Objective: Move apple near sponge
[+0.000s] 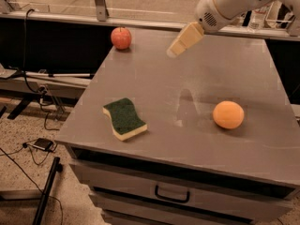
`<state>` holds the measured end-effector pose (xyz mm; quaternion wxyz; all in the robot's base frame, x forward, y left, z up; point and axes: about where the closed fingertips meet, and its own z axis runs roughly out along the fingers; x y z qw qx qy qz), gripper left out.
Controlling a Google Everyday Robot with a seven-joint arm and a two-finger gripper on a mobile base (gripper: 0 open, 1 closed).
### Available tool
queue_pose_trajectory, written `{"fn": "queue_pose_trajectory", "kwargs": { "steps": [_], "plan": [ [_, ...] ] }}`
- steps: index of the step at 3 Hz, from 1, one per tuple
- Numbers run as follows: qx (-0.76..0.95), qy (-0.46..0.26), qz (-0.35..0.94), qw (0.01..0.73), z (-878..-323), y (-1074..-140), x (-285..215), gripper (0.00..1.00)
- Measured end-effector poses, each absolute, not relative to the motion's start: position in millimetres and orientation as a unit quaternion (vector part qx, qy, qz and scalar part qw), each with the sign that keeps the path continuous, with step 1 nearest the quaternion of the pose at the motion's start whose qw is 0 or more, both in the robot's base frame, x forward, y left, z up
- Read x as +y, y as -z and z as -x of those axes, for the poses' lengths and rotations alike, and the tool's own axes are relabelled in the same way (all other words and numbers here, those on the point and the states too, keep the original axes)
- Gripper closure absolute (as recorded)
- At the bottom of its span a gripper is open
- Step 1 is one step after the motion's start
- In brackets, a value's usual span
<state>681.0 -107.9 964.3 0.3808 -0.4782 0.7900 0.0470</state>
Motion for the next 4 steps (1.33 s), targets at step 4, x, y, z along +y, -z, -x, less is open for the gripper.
{"fn": "queue_pose_trajectory", "kwargs": {
  "steps": [4],
  "plan": [
    [0.732, -0.178, 0.456, 0.473, -756, -946, -34, 0.0]
  ]
}}
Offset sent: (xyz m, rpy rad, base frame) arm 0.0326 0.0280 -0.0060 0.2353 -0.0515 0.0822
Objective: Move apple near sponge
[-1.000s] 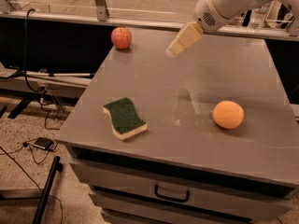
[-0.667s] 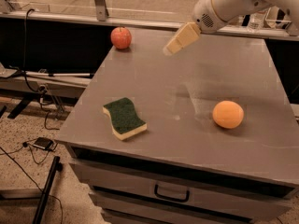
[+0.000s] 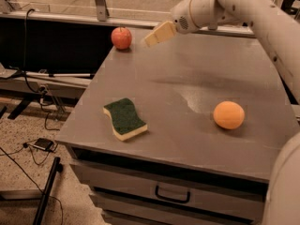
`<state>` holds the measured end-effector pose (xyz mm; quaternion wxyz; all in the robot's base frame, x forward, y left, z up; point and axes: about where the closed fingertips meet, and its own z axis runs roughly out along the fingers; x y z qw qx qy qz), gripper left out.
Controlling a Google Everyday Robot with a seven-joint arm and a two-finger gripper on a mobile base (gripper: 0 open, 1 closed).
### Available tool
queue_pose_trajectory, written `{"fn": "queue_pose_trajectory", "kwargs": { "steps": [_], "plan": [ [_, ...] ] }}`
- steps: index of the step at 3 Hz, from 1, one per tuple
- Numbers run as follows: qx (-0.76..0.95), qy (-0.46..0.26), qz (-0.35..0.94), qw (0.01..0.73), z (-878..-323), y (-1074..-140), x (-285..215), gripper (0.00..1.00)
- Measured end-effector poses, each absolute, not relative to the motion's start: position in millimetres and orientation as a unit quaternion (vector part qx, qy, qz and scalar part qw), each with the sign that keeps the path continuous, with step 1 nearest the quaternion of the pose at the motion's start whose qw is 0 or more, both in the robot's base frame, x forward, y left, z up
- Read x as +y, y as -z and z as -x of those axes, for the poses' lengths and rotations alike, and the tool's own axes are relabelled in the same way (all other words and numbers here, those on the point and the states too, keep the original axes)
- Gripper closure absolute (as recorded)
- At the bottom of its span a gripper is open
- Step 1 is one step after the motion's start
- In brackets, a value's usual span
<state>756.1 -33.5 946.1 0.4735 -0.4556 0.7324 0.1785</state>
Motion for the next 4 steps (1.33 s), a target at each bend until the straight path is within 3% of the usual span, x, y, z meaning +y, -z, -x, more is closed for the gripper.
{"fn": "queue_pose_trajectory", "kwargs": {
  "steps": [2, 4],
  "plan": [
    [0.683, -0.191, 0.476, 0.519, -804, -922, 36, 0.0],
    [0.672, -0.156, 0.488, 0.535, -829, -904, 53, 0.0]
  ]
}}
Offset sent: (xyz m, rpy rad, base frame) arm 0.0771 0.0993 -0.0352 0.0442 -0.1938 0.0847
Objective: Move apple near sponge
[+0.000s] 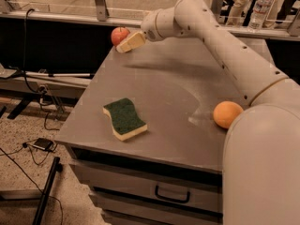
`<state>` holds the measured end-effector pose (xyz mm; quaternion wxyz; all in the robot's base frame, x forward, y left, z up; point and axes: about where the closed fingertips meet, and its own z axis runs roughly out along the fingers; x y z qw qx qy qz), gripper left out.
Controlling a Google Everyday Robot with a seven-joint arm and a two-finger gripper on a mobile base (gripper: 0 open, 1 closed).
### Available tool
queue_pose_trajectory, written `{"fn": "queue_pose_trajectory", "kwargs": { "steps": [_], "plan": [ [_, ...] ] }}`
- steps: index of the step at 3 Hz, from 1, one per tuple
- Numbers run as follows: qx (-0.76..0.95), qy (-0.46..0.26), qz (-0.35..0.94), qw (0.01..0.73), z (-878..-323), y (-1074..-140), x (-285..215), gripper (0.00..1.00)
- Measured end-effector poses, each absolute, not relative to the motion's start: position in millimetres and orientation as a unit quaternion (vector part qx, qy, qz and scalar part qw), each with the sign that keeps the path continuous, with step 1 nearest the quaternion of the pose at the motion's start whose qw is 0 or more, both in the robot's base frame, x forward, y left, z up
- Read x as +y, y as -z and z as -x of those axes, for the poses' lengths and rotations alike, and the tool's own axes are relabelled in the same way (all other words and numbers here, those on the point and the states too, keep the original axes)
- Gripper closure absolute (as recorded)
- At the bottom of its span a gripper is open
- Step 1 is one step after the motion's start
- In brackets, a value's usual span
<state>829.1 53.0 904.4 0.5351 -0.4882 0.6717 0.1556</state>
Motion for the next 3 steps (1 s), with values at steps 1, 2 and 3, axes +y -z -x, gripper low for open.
{"fn": "queue_pose_trajectory", "kwargs": {
  "steps": [1, 2, 3],
  "plan": [
    [0.676, -0.163, 0.492, 0.524, -829, -901, 59, 0.0],
    [0.694, -0.173, 0.496, 0.492, -825, -899, 75, 0.0],
    [0.719, -0.197, 0.48, 0.462, -821, -893, 88, 0.0]
  ]
}}
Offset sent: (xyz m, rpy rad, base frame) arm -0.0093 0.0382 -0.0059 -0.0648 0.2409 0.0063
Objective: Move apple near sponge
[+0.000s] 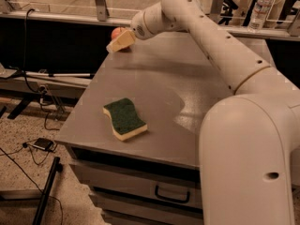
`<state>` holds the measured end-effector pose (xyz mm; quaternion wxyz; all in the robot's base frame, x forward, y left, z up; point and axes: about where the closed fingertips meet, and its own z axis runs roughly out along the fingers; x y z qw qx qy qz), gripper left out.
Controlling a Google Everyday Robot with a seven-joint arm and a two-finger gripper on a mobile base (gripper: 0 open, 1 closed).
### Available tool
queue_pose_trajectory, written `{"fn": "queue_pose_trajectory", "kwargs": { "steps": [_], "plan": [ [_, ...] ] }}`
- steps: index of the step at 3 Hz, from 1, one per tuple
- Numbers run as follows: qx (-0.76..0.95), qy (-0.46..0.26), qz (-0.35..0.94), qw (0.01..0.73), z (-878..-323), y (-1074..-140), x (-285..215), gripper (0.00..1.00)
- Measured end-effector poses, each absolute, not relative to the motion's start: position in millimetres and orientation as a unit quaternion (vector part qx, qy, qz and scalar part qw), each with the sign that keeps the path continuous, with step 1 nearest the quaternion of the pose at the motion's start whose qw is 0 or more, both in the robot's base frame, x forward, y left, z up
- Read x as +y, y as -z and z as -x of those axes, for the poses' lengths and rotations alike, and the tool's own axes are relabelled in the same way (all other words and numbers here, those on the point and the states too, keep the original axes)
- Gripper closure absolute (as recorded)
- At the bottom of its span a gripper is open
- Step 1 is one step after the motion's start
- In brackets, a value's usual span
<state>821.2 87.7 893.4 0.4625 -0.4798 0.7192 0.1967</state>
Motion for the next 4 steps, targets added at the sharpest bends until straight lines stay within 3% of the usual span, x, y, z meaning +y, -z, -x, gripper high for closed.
{"fn": "queue_pose_trajectory", "kwargs": {
  "steps": [3, 4],
  "plan": [
    [0.729, -0.232, 0.447, 0.463, -833, -862, 106, 0.0],
    [0.729, -0.234, 0.449, 0.461, -832, -859, 110, 0.19]
  ]
}}
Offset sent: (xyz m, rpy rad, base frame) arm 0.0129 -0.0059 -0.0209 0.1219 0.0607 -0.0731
